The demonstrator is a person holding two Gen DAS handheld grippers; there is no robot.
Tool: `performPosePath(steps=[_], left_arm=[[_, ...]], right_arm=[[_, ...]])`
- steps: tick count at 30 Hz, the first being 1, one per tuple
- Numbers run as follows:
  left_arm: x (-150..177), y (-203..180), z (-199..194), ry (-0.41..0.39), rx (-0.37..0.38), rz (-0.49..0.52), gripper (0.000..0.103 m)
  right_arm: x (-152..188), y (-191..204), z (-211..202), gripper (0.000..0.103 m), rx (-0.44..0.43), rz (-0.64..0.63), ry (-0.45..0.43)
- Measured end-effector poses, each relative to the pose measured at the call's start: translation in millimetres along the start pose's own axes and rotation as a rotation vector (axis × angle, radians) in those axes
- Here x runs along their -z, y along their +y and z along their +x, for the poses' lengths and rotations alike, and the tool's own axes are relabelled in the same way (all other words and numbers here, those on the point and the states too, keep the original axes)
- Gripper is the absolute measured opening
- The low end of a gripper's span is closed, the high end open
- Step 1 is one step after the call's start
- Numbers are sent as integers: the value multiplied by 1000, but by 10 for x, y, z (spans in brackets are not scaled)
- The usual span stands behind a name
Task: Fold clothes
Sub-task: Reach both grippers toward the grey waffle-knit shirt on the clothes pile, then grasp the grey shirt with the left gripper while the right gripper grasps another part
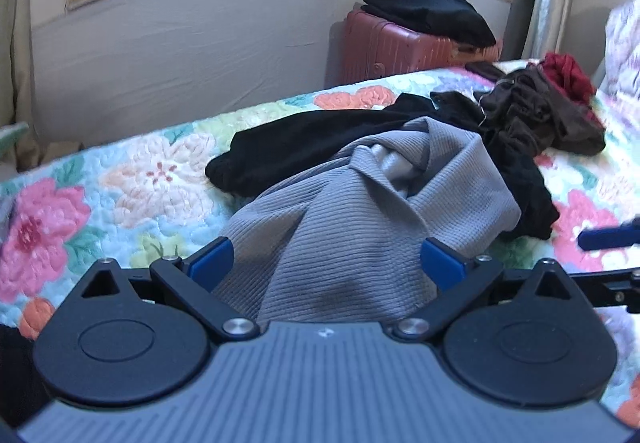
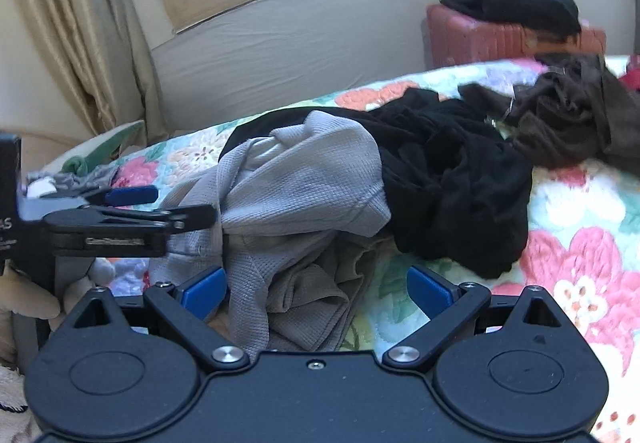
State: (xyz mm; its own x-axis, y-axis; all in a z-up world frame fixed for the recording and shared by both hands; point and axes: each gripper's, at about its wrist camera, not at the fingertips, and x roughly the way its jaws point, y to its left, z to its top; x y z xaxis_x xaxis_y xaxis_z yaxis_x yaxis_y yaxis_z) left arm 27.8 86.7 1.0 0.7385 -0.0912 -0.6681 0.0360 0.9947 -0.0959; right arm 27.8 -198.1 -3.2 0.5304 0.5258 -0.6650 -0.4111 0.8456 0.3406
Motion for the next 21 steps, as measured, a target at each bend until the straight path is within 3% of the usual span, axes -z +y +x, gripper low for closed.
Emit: performPosePath(steps=[3, 5, 7, 10, 17, 21], left_arm=[[1, 123, 5, 6, 32, -70, 100], [17, 157, 37, 10, -8, -72, 100], [52, 111, 102, 19, -100, -8, 103], [135, -31, 241, 44, -102, 119, 103], [159, 316, 571, 159, 7, -137, 103], [217, 348, 703, 184, 21, -167, 103]], right_arm=[[-1, -142, 118, 100, -53, 93, 14], [-3, -254, 260, 100, -107, 185, 32], [11, -374, 433, 100, -171, 295, 52], [50, -518, 666, 100, -227, 439, 74], [137, -576, 959, 100, -215, 560, 54], [71, -424, 1130, 98, -176, 509, 36]])
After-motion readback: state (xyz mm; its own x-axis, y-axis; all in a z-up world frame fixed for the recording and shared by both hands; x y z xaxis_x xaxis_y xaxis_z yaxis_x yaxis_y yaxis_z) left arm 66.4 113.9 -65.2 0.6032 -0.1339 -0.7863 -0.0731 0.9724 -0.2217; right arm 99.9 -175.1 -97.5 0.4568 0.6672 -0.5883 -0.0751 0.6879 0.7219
